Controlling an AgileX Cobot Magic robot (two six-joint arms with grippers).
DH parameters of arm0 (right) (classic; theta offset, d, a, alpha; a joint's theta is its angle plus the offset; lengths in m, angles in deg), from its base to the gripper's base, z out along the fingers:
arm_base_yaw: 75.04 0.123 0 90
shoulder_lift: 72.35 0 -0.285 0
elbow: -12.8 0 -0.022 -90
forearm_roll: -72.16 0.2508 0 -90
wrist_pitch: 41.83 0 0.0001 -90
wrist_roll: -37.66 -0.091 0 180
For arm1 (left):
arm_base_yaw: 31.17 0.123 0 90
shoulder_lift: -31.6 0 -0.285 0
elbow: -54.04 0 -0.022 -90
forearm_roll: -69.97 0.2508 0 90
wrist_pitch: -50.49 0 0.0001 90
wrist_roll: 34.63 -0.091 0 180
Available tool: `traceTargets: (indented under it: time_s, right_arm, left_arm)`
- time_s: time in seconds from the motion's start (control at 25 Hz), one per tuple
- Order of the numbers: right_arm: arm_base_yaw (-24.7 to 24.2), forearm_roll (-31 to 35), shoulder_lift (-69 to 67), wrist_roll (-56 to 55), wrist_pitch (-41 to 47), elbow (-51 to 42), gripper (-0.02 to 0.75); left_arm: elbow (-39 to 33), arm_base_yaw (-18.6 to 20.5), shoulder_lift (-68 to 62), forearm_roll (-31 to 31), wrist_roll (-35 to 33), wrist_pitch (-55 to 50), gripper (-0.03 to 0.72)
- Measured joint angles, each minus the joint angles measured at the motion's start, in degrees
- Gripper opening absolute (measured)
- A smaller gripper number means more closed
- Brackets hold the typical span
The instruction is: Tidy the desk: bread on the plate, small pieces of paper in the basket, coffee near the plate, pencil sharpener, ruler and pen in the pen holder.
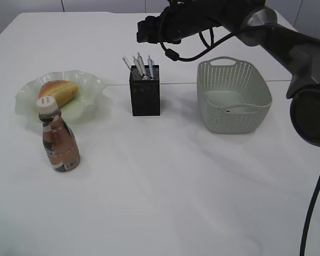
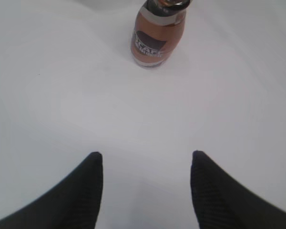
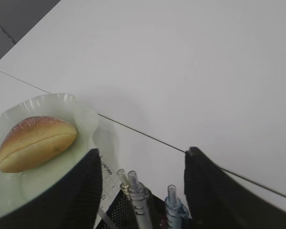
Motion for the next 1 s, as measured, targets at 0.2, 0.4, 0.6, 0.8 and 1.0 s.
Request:
traceTargets:
  time_s: [0.2,0.4,0.6,0.8,1.0]
  right_arm:
    - [0.00,0.00,0.00,-0.68,1.21,0.13,0.430]
    - [0.00,-10.13,0.59,-13.93,11.26,3.82,0.431]
    - [0.10,-24.66,0.82,-30.51,27.32,9.37,0.433]
    - [-0.02,-25.40,3.21,-38.41,29.29,12.99,0.433]
    - [-0.02,-27.01,6.98,-39.75,29.37,12.96,0.403]
  left_arm:
    - [0.00,0.00,0.00,0.00,0.00,0.00,0.432]
    - [0.00,0.00,0.00,0.00,0.00,0.00,0.432]
    - [0.00,0.00,0.00,0.00,0.00,0.00,0.432]
    - [0.00,0.00,0.00,0.00,0.00,-0.23,0.432]
    - [0.00,0.00,0.00,0.14,0.00,-1.50,0.432]
